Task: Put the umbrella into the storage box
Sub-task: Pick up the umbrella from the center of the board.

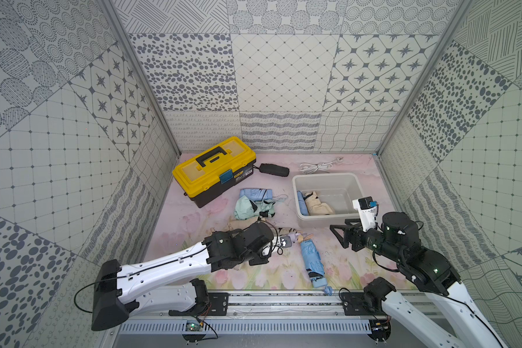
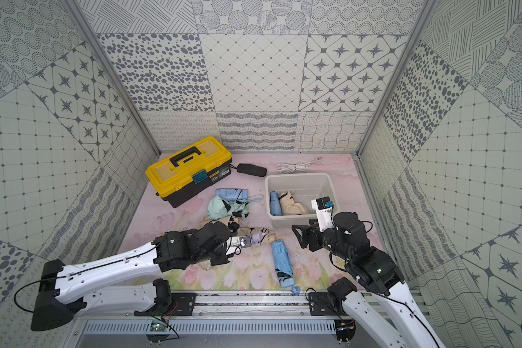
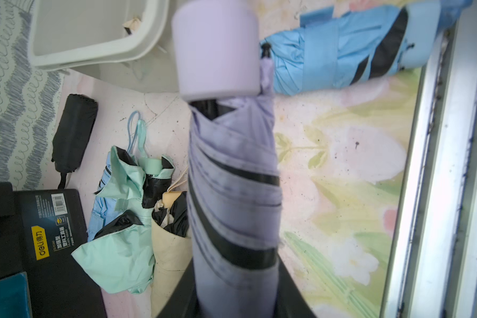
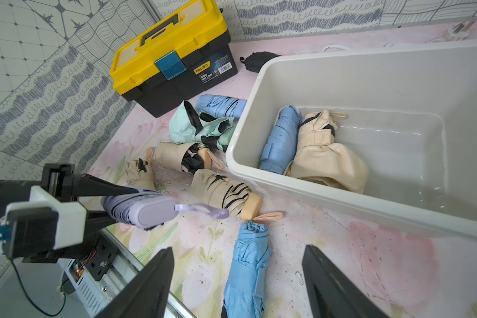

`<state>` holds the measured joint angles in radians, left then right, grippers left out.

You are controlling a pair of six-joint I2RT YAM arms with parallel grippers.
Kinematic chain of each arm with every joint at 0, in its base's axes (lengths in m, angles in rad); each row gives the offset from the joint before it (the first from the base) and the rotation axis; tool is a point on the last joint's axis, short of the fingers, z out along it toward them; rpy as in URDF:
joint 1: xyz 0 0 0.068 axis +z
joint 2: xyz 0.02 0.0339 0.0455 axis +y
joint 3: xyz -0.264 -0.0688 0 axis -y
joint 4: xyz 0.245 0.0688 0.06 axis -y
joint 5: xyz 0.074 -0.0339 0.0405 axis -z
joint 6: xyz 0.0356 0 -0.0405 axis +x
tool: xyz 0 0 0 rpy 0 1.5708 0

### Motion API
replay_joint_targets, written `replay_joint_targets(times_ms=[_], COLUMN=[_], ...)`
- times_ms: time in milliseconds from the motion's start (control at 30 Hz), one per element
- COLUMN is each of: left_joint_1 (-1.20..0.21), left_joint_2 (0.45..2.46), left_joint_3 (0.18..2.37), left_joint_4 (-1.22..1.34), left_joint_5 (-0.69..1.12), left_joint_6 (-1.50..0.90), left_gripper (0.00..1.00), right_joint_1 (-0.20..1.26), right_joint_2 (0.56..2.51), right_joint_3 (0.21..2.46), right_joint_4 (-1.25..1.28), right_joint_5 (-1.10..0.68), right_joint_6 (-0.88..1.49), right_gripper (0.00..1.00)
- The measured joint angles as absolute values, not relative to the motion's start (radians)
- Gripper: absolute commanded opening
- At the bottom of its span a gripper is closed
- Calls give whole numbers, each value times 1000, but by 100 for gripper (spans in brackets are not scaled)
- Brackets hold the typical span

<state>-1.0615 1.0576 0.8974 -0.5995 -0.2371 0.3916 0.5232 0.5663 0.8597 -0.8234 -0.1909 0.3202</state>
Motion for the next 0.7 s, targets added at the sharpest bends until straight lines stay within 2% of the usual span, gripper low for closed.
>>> replay_joint_targets(times_ms=[367, 567, 700], left_joint_1=[-1016, -1013, -1013], left_joint_2=[945, 960, 989], left_joint_3=[825, 744, 697], left_joint_4=[-356, -117, 50], left_joint_5=[-56, 43, 100], left_joint_6=[-75, -308, -437], left_gripper=[0, 0, 0], right_joint_1=[523, 523, 523], right_joint_2=[566, 569, 585], right_joint_3=[688, 591, 566], right_joint_4=[-584, -371, -245], right_joint_5=[-495, -589, -630], right_joint_6=[489, 591, 643], right_gripper=[84, 91, 92])
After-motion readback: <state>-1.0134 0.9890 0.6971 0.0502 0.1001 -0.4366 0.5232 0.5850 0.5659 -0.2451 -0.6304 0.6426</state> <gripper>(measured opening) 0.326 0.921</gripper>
